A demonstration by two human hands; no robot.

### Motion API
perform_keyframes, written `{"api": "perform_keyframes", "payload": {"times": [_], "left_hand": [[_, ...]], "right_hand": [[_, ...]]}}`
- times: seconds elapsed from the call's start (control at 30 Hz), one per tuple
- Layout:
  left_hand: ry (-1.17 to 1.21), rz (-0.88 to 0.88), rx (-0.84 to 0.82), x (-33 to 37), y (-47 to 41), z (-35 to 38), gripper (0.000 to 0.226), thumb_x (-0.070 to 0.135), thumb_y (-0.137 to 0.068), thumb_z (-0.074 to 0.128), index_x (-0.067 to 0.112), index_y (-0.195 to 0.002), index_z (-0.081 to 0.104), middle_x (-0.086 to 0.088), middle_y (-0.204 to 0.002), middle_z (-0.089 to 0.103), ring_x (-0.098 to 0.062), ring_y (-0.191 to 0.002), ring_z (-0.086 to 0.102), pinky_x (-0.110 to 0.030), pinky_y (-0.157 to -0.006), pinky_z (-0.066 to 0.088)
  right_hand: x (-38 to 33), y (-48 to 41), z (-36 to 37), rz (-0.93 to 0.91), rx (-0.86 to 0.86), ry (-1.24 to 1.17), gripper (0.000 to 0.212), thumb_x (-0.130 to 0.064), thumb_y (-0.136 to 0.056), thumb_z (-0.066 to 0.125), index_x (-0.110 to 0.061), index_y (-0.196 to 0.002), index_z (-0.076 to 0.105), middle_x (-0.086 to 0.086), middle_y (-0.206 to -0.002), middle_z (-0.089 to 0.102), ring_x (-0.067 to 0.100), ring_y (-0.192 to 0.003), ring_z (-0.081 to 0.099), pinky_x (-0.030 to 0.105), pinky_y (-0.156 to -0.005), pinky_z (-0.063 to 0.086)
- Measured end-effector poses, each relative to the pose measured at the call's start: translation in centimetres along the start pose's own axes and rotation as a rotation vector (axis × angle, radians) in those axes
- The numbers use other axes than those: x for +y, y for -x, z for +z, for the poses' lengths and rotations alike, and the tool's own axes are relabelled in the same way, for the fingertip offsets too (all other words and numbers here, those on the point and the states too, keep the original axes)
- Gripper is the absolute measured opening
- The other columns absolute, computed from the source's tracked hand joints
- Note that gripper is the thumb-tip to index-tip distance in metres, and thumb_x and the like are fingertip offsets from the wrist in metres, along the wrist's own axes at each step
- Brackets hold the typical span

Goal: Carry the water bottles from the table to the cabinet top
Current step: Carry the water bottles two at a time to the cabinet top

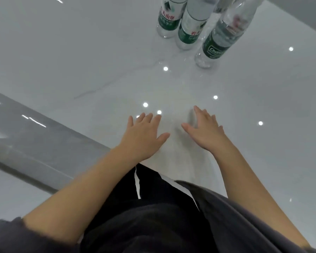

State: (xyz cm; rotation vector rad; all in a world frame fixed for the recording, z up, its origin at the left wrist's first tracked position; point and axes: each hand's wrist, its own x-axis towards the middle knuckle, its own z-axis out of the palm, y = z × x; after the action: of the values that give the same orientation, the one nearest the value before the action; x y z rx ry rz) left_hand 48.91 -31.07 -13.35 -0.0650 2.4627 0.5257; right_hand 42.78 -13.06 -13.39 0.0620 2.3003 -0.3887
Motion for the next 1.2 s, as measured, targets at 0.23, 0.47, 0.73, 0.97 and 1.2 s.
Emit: {"api": "perform_keyframes", "payload": {"times": [0.23, 0.47, 0.73, 0.97, 1.2], "left_hand": [[-0.023, 0.111, -0.058, -2.5, -8.4, -4.8, 0.069, 0.053, -0.096, 0.037, 0.018, -0.152, 0.018, -0.004, -0.159, 0.02, -0.029, -0.147, 0.012, -0.05, -0.118, 0.011], [0.005, 0.214, 0.004, -4.7, -16.5, -10.9, 0.072, 0.043, -0.096, 0.049, 0.013, -0.153, 0.016, -0.008, -0.162, 0.009, -0.03, -0.149, 0.003, -0.046, -0.119, 0.007], [0.359, 0.233, 0.124, -5.6, -21.7, -13.7, 0.089, 0.029, -0.084, 0.071, 0.012, -0.152, 0.016, -0.004, -0.153, 0.032, -0.021, -0.14, 0.03, -0.028, -0.107, 0.027], [0.733, 0.206, 0.194, -3.8, -25.6, -16.3, 0.102, 0.03, -0.069, 0.082, 0.021, -0.15, 0.021, 0.004, -0.146, 0.043, -0.014, -0.13, 0.046, -0.033, -0.106, 0.042], [0.681, 0.242, 0.202, -3.7, -26.4, -17.1, 0.064, 0.033, -0.067, 0.083, 0.027, -0.122, 0.051, 0.017, -0.11, 0.061, -0.004, -0.096, 0.059, -0.013, -0.076, 0.042]], "right_hand": [[-2.7, -5.5, -3.1, 0.068, 0.22, -0.493, 0.094, -0.041, -0.088, 0.066, -0.025, -0.156, 0.003, -0.002, -0.164, 0.01, 0.019, -0.151, 0.012, 0.045, -0.121, 0.019], [-7.1, -11.5, -5.6, 0.102, 0.674, -1.049, 0.093, -0.016, -0.078, 0.078, -0.022, -0.151, 0.021, -0.01, -0.148, 0.04, -0.001, -0.128, 0.041, 0.023, -0.105, 0.035], [-7.3, -14.9, -6.7, 0.202, 0.905, -1.077, 0.071, -0.02, -0.07, 0.085, -0.015, -0.131, 0.048, -0.012, -0.113, 0.062, -0.007, -0.097, 0.06, 0.007, -0.084, 0.047], [-7.6, -12.9, -2.4, 0.28, 0.866, -1.071, 0.056, -0.032, -0.065, 0.082, -0.012, -0.113, 0.063, -0.003, -0.102, 0.072, 0.003, -0.088, 0.067, 0.018, -0.076, 0.051], [-8.7, -11.6, 0.1, 0.309, 0.905, -1.128, 0.053, -0.032, -0.062, 0.08, -0.013, -0.109, 0.064, -0.005, -0.098, 0.072, 0.003, -0.088, 0.067, 0.022, -0.079, 0.054]]}}
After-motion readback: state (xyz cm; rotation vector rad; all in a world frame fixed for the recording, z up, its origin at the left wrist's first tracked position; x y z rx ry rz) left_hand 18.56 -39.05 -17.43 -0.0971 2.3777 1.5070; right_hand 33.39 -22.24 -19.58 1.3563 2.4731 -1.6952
